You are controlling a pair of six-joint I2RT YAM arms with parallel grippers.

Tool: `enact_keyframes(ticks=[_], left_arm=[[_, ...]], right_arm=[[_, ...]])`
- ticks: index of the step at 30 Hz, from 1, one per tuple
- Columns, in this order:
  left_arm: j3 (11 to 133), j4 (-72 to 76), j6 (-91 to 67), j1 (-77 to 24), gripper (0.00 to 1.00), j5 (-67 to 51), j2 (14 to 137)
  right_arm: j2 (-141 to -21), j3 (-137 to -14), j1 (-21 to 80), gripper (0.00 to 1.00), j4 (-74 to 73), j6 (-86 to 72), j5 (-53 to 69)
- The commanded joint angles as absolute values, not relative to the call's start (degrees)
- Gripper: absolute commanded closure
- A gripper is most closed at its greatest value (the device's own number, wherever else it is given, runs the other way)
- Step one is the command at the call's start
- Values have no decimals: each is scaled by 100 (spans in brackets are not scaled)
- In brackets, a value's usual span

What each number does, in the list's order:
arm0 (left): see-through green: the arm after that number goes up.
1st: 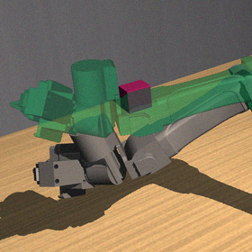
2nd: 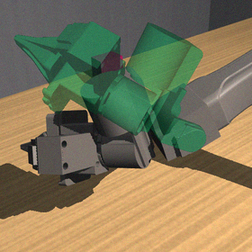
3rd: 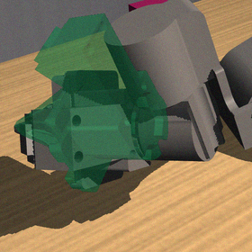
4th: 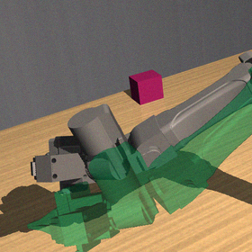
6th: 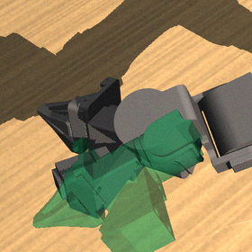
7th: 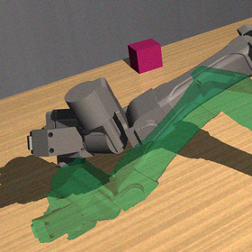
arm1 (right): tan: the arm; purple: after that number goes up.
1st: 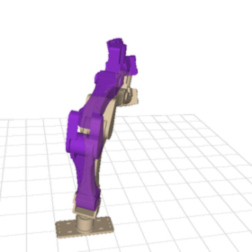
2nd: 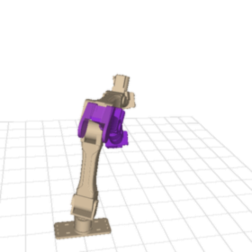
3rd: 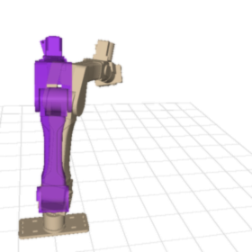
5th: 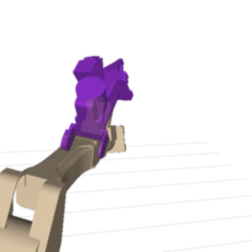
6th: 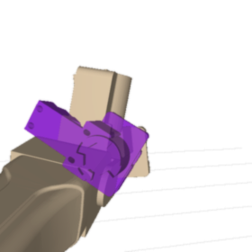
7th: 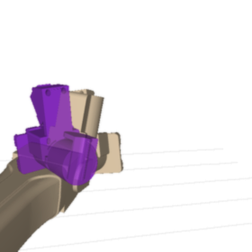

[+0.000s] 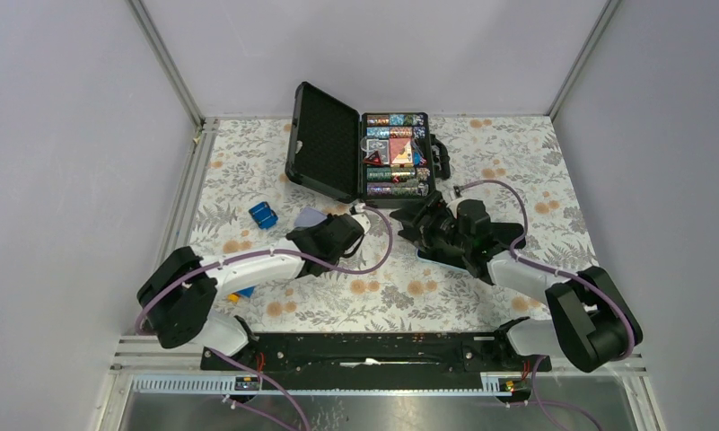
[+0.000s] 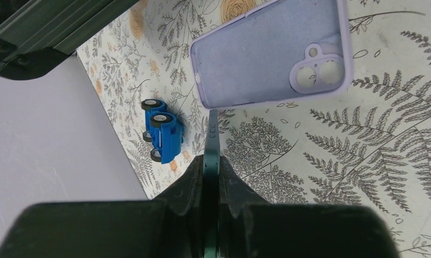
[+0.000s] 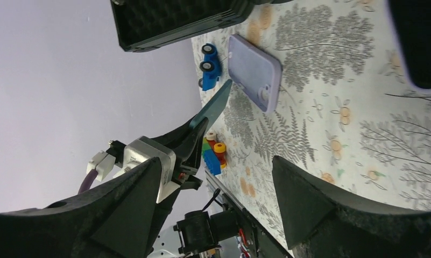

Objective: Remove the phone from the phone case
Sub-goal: Place the phone at the center of the board.

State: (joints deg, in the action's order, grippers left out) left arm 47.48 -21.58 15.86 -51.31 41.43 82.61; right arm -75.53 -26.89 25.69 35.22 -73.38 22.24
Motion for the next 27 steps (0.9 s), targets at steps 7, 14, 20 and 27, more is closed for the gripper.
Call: enact_keyframes(ticks=[7, 14, 20, 27], left_arm=[[4937, -2067, 1666, -5183, 91, 4205, 8966], [4981, -2151, 1542, -5207, 77, 3676, 9249], [4747, -2149, 1395, -5382, 72, 3077, 9101], [4727, -2179, 1263, -5506, 69, 2904, 9509]], right_arm=[[-7157, -2169, 2014, 19, 3823, -7430, 2633], [-6724, -1986, 1624, 21, 3520, -7363, 2687], [-5504, -1861, 1564, 22, 2284, -6907, 1615], [-4967, -2116, 1556, 19, 1320, -6401, 1046]])
